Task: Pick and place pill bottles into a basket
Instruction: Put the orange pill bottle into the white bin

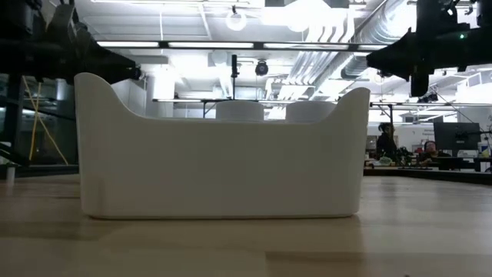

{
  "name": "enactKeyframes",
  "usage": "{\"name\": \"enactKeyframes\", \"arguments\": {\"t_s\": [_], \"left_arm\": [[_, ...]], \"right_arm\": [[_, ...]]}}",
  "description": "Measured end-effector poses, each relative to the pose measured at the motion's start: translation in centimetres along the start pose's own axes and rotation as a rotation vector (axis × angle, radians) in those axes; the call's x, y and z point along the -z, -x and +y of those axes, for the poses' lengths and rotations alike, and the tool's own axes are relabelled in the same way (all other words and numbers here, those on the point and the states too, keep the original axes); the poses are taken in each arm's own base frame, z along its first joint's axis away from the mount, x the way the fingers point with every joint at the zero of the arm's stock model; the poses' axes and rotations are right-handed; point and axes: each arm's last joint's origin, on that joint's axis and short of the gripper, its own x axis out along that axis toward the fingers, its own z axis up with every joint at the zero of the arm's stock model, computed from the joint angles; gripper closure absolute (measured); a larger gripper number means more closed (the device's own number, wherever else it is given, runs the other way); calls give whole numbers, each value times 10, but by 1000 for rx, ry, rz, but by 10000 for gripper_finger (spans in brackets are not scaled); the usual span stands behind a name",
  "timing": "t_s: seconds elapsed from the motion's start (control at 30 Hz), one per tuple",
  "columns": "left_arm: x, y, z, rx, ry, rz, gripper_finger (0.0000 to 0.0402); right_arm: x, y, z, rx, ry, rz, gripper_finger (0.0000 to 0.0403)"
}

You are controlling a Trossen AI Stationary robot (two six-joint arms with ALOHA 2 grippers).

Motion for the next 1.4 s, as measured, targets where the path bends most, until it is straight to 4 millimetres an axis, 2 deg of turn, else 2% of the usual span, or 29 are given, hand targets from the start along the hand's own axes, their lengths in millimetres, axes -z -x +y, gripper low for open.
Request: {"name": "enactKeyframes", "arguments": {"t_s": [0.17, 0.3, 0.43, 0.7, 1.07, 1.17, 1.3, 1.4], "left_arm": [[2, -1, -2, 71, 35, 44, 192], [-1, -4, -6, 105, 35, 111, 162], [-13, -11, -14, 97, -39, 143, 164], [-22, -37, -29, 134, -83, 332, 184], [-33, -73, -49, 193, -176, 607, 178], [-34, -82, -53, 179, -187, 686, 148], [-32, -94, -56, 158, -212, 765, 89], [-25, -102, -57, 155, -207, 838, 53]], "right_arm": [[3, 0, 3, -107, 11, 53, 342], [7, 1, 3, -149, 51, 104, 369], [16, 2, 0, -185, 51, 111, 399], [26, 3, -4, -204, 66, 101, 401], [26, 3, -4, -194, 26, 109, 401], [26, 3, -4, -194, 14, 110, 400], [26, 3, -5, -192, 15, 109, 399], [26, 3, -5, -191, 16, 111, 401]]}}
